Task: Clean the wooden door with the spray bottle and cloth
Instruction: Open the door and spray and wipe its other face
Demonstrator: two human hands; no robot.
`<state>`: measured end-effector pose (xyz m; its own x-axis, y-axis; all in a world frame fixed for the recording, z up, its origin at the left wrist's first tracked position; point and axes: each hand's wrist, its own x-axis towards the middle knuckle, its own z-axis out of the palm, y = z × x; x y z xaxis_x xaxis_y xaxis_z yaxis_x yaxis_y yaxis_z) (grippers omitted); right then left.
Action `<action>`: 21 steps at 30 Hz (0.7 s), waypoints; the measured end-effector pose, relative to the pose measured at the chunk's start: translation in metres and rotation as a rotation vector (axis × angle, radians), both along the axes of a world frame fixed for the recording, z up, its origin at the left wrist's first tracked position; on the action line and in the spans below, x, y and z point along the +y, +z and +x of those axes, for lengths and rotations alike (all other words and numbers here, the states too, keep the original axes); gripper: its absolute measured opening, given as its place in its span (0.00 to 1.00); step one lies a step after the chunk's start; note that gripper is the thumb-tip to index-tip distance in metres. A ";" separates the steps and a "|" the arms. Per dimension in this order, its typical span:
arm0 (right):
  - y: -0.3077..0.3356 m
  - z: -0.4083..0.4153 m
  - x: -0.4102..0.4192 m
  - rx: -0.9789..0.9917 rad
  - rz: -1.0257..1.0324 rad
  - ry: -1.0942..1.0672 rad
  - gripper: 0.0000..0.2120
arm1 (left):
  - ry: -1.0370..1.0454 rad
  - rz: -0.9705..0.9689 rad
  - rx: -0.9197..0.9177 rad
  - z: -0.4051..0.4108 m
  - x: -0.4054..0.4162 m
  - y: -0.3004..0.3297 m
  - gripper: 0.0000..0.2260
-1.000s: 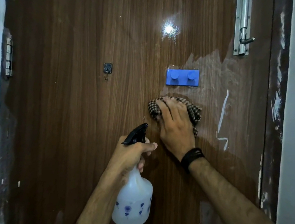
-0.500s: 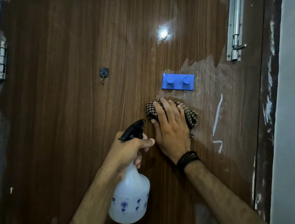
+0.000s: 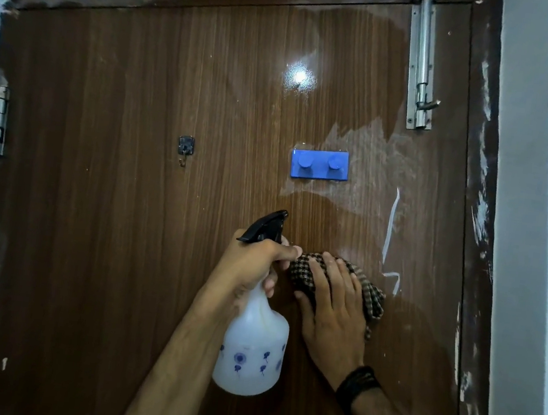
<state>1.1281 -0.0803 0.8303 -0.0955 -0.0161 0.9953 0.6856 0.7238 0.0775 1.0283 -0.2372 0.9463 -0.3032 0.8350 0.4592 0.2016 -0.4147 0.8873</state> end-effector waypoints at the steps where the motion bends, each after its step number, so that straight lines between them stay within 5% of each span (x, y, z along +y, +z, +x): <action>1: 0.002 0.000 0.000 0.006 0.001 0.008 0.26 | 0.002 -0.004 0.002 0.001 0.001 0.002 0.08; 8: 0.086 -0.001 0.001 0.153 0.020 0.051 0.25 | 0.021 0.034 0.008 0.006 0.003 0.009 0.06; 15: 0.136 -0.030 -0.001 -0.186 0.244 0.052 0.25 | 0.027 0.101 -0.078 0.002 0.005 0.013 0.05; 21: 0.131 0.014 0.012 0.082 0.175 -0.019 0.22 | 0.011 0.064 -0.018 0.004 0.011 0.006 0.05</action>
<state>1.1425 -0.0682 0.9610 -0.0163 -0.1888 0.9819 0.7085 0.6908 0.1445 1.0319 -0.2266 0.9526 -0.3206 0.8010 0.5056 0.1908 -0.4682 0.8628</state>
